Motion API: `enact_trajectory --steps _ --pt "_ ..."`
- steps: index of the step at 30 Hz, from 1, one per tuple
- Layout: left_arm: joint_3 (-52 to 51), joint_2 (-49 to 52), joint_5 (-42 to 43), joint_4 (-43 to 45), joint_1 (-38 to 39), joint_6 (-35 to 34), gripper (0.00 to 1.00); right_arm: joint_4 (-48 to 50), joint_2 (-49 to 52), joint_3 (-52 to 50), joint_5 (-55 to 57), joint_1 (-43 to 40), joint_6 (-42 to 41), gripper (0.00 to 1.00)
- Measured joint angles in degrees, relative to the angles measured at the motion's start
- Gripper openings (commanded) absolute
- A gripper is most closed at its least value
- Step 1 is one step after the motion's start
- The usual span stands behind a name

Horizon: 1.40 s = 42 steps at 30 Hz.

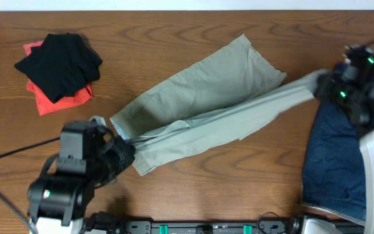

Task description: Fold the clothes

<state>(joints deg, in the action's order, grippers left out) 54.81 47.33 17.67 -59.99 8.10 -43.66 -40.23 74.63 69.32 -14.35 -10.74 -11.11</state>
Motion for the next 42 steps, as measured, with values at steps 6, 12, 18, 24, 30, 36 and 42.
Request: enact_trajectory --steps 6,12,18,24,30,36,42 --pt "0.0 9.9 -3.9 3.6 0.0 -3.9 0.06 11.7 11.3 0.0 -0.8 4.0 1.3 0.01" --pt "0.0 20.9 -9.5 9.5 0.0 -7.8 0.06 21.6 20.1 0.0 -0.3 7.0 1.4 0.01" --pt "0.0 29.8 -13.2 16.0 0.0 -10.3 0.06 31.5 26.8 0.0 -0.2 8.5 1.5 0.01" --pt "0.0 35.6 -14.4 18.9 -1.4 -12.8 0.06 43.8 32.8 0.0 -0.2 11.0 1.3 0.01" --pt "0.1 38.7 -15.5 21.3 -3.9 -14.3 0.13 59.6 38.6 0.1 0.9 15.0 1.3 0.05" --pt "0.1 39.4 -18.9 23.5 -5.9 -14.9 0.37 61.6 43.1 0.1 7.4 15.8 -0.7 0.99" --pt "0.1 39.4 -20.3 21.4 -10.3 -14.4 0.37 57.1 43.9 0.2 9.9 15.2 -1.1 0.99"
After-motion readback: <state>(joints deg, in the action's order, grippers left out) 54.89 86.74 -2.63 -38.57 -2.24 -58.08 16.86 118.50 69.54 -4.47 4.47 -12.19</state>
